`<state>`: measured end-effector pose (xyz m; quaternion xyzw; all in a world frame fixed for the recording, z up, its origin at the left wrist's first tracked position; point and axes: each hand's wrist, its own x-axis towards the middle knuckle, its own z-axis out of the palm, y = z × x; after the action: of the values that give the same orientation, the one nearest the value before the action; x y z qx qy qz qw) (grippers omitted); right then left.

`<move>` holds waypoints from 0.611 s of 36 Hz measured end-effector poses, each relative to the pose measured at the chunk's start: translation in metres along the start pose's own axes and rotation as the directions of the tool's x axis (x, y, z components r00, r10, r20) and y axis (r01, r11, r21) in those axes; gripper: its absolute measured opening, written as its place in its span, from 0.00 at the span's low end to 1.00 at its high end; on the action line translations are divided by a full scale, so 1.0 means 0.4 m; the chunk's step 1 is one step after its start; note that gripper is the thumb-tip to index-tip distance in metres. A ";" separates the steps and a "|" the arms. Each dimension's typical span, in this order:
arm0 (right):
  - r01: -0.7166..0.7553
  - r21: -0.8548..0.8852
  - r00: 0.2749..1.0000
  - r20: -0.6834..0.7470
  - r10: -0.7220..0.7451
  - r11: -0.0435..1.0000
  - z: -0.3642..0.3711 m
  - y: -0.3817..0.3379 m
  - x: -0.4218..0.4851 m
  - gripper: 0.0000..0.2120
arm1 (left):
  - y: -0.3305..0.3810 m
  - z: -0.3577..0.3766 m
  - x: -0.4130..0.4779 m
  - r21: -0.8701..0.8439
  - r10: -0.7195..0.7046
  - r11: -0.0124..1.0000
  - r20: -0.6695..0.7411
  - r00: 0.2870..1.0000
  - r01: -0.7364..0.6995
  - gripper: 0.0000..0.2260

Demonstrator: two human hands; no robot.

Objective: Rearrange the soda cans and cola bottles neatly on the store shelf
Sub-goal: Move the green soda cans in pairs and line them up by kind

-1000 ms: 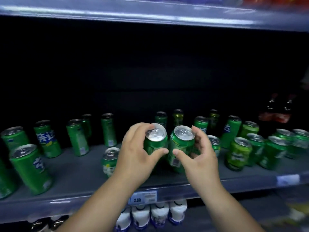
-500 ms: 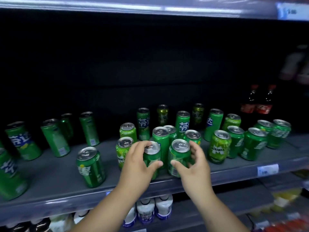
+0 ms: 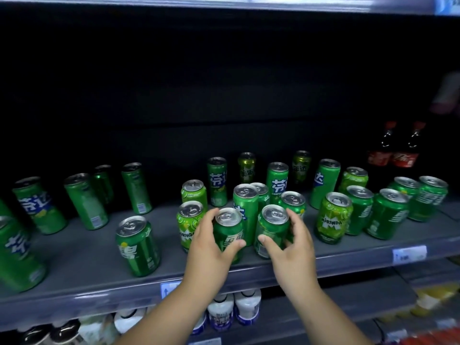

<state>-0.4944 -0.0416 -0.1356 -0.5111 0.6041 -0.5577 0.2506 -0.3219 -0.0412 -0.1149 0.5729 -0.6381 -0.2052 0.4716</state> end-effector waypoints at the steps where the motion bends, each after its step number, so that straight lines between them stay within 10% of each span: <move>1: 0.008 -0.010 1.000 -0.003 -0.008 1.000 -0.003 0.001 -0.002 0.37 | -0.005 0.000 -0.005 -0.005 -0.018 1.000 0.016 1.000 0.018 0.34; 22: 0.042 -0.184 0.998 0.060 -0.031 0.982 -0.021 0.006 0.073 0.38 | -0.002 0.075 0.037 0.070 -0.004 0.998 0.106 0.994 -0.003 0.41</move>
<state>-0.5127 -0.0647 -0.1279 -0.5587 0.6365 -0.4890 0.2087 -0.3452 -0.0636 -0.1242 0.5775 -0.6691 -0.2130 0.4165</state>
